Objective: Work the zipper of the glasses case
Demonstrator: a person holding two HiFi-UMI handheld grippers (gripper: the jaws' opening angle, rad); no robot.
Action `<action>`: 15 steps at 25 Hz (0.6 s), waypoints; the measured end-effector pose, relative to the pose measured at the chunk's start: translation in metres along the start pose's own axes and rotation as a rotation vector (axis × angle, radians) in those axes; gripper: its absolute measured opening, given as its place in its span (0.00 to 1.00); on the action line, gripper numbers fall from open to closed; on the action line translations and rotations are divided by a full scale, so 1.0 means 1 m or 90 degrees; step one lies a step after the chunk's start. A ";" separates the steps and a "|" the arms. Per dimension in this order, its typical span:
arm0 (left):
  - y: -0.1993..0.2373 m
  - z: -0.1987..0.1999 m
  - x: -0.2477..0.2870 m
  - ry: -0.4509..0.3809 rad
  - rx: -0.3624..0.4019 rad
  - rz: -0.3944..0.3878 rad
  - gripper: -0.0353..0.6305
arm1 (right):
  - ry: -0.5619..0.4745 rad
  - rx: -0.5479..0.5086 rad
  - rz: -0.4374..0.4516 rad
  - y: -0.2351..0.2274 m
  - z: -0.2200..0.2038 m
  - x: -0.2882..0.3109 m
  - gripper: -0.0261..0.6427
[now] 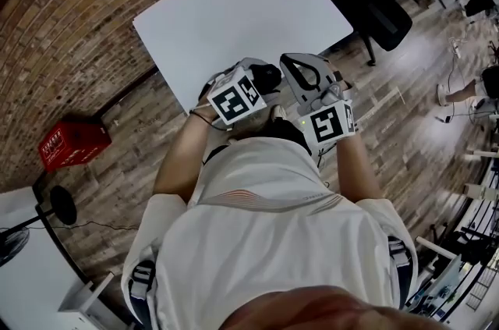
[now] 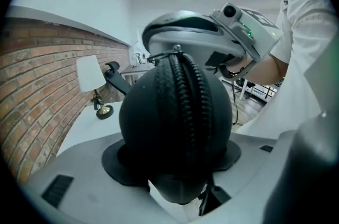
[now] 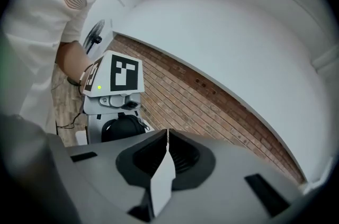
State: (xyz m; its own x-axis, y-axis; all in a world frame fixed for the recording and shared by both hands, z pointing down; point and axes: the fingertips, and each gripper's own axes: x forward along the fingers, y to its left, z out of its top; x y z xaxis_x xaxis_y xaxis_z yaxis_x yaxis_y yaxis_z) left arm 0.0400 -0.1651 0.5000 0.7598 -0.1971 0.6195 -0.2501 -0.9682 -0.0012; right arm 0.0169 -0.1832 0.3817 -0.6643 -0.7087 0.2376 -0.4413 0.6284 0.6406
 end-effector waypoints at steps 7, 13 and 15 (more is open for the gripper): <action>0.072 0.014 -0.073 -0.175 -0.150 0.236 0.46 | 0.045 0.193 -0.093 -0.048 -0.042 -0.009 0.11; 0.119 -0.012 -0.182 -0.345 -0.254 0.450 0.46 | 0.041 0.415 -0.158 -0.075 -0.094 -0.025 0.11; 0.125 -0.022 -0.207 -0.386 -0.266 0.503 0.46 | 0.038 0.480 -0.190 -0.086 -0.110 -0.032 0.11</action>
State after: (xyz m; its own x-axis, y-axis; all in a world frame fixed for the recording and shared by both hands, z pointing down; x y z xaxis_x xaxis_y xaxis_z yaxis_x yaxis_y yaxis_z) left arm -0.1617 -0.2417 0.3890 0.4349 -0.8978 0.0694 -0.8979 -0.4265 0.1092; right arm 0.1429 -0.2494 0.3997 -0.4304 -0.8832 0.1862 -0.8966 0.4421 0.0245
